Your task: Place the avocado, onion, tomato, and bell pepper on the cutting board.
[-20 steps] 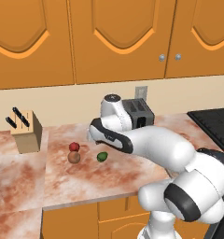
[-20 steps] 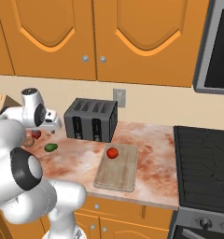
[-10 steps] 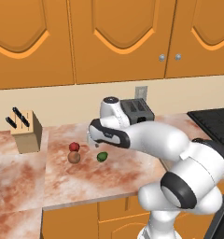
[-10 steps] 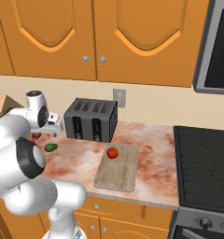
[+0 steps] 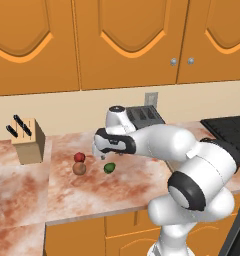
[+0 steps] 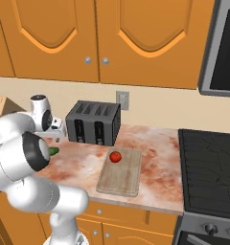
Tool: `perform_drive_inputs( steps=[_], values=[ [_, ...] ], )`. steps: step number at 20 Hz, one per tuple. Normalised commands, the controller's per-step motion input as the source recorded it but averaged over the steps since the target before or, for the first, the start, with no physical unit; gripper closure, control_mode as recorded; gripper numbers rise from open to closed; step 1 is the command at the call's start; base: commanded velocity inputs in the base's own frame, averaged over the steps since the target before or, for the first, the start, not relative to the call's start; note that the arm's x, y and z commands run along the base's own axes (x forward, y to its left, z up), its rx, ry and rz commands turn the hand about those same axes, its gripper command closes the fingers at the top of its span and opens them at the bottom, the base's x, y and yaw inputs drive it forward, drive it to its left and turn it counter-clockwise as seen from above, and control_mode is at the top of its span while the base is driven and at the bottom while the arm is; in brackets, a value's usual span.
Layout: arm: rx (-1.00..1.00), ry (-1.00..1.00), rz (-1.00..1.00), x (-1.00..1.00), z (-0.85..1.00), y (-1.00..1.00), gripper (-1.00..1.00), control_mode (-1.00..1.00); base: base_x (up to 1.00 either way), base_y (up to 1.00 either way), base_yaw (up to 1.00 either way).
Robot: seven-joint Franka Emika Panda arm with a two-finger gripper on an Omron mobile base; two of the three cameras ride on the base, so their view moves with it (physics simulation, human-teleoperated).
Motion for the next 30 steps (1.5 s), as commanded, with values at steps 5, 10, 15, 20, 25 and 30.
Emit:
perform_drive_inputs(
  steps=[5, 10, 15, 20, 25, 30],
  values=[
    [0.00, 0.05, 0.00, 0.06, -0.22, 0.01, -1.00, -1.00, 0.00, 0.00, 0.00],
    [0.00, 0.02, 0.00, 0.00, -0.18, 0.00, -1.00, -1.00, 0.00, 0.00, 0.00],
    [0.00, 0.03, 0.00, 0.05, -0.19, 0.04, -1.00, -1.00, 0.00, 0.00, 0.00],
    [0.00, 0.04, 0.00, 0.03, -0.20, 0.03, -1.00, -1.00, 0.00, 0.00, 0.00],
    [0.00, 0.04, 0.00, 0.05, -0.20, 0.06, -1.00, -1.00, 0.00, 0.00, 0.00],
    [0.00, 0.05, 0.00, 0.06, -0.20, 0.07, -1.00, -1.00, 0.00, 0.00, 0.00]
  ],
)
